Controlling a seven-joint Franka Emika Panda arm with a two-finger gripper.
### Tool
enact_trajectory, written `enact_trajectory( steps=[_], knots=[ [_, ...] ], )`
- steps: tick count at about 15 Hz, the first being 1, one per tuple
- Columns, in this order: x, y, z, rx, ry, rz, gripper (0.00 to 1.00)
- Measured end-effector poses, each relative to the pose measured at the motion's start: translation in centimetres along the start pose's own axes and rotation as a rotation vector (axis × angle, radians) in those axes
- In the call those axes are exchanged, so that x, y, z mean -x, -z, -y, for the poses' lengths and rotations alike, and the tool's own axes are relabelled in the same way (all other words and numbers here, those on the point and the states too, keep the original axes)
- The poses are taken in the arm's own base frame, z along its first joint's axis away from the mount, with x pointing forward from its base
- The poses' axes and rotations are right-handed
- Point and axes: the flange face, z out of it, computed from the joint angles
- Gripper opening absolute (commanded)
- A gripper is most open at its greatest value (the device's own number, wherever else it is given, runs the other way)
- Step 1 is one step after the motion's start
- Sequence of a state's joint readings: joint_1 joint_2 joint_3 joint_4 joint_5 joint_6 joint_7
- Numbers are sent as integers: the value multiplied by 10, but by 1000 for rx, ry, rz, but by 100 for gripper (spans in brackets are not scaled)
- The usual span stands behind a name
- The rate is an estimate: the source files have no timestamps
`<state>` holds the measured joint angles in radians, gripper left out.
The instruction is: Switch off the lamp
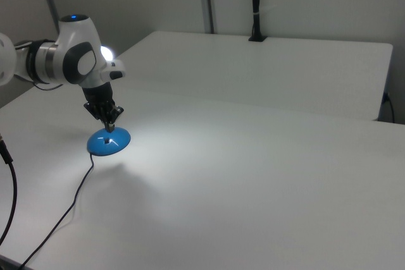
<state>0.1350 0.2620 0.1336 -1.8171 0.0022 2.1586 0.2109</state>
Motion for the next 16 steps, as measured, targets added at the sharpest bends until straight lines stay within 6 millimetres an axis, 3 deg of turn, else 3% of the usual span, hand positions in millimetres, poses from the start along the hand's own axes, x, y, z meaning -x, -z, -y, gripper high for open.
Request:
enact_trajectory(
  steps=[4,16],
  knots=[
    [1,-36,14,-3,-3,26,0],
    [-2,-65,40,-46,-141,-31,0]
  ],
)
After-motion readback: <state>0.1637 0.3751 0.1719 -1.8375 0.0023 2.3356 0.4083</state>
